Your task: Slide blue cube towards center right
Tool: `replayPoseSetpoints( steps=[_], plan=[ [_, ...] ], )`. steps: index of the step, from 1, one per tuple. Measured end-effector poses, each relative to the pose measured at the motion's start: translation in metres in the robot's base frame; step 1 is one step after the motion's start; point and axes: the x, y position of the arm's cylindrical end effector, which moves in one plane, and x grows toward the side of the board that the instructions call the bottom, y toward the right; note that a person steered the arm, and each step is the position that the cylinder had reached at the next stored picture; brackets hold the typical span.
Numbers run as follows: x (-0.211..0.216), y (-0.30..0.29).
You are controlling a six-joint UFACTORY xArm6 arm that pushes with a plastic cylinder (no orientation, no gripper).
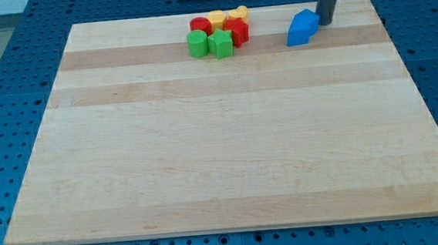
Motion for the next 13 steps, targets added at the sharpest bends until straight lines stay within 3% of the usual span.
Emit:
replayPoseSetpoints(
  steps=[4, 6, 8, 10, 13],
  plan=[
    [0.028, -0.023],
    [-0.001, -0.02],
    [-0.015, -0.06],
    [0.006, -0.065],
    [0.08, -0.065]
  ],
)
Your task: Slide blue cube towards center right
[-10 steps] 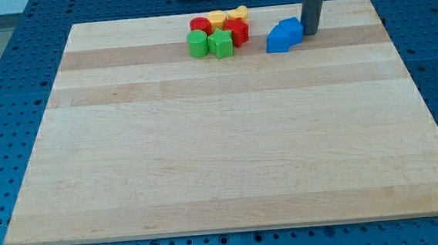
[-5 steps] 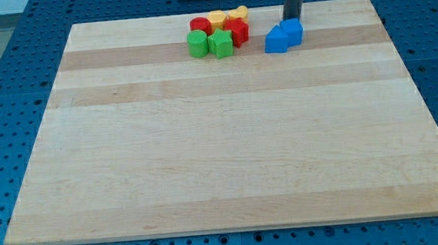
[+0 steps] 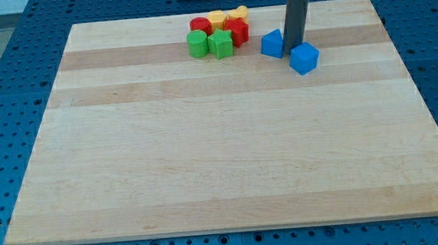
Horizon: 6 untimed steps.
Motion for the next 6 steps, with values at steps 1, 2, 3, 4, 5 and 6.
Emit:
replayPoseSetpoints(
  steps=[1, 2, 3, 4, 5, 6],
  plan=[
    [0.029, 0.0],
    [0.043, -0.004],
    [0.059, -0.013],
    [0.063, -0.013],
    [0.057, -0.005],
    [0.051, 0.011]
  ],
)
